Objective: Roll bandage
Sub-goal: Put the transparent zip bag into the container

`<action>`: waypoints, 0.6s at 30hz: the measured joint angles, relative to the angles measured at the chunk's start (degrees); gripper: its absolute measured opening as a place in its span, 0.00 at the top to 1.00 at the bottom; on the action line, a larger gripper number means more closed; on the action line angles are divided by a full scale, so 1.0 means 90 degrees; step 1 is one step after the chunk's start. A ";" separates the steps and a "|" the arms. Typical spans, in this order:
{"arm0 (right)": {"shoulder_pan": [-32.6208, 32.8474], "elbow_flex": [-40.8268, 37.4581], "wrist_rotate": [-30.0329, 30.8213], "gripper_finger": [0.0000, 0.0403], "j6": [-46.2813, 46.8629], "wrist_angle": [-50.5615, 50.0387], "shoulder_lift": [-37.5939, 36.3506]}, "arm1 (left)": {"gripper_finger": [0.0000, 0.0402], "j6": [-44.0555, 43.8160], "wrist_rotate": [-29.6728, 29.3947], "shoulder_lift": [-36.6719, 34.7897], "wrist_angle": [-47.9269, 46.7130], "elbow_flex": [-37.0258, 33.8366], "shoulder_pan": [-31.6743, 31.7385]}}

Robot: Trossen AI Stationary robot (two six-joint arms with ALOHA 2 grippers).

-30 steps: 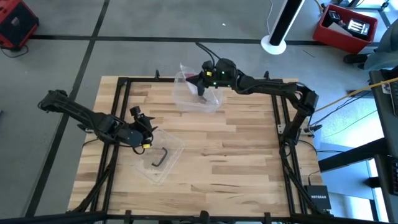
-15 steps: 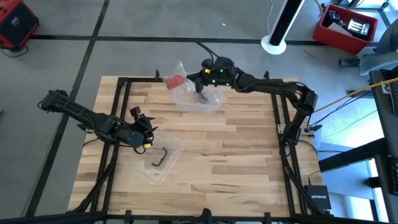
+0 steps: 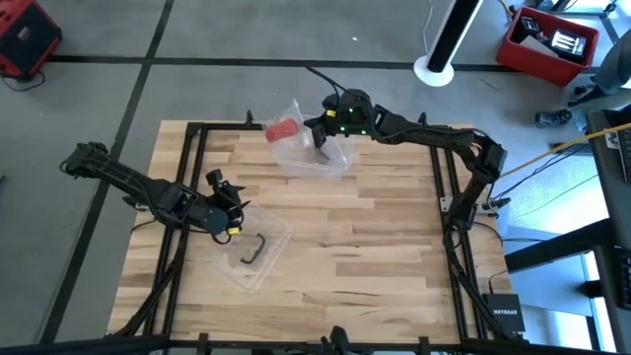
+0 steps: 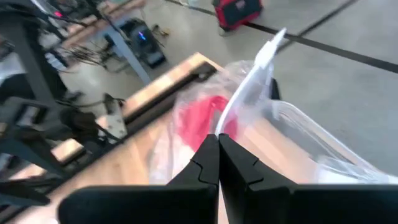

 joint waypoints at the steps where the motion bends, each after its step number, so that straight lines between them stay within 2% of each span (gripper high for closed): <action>1: -0.0005 0.0000 0.0021 0.99 -0.0039 -0.0122 -0.0034 | 0.54 0.0019 0.0000 0.0000 0.0000 0.0000 0.0000; 13: -0.0081 0.0280 0.0050 0.99 -0.0360 -0.1547 -0.0372 | 0.54 0.0036 0.0002 0.0000 0.0006 0.0002 0.0000; 18: -0.0029 0.0275 0.0072 0.99 -0.0193 -0.1359 -0.0351 | 0.54 -0.0010 0.0002 0.0001 0.0036 0.0002 0.0000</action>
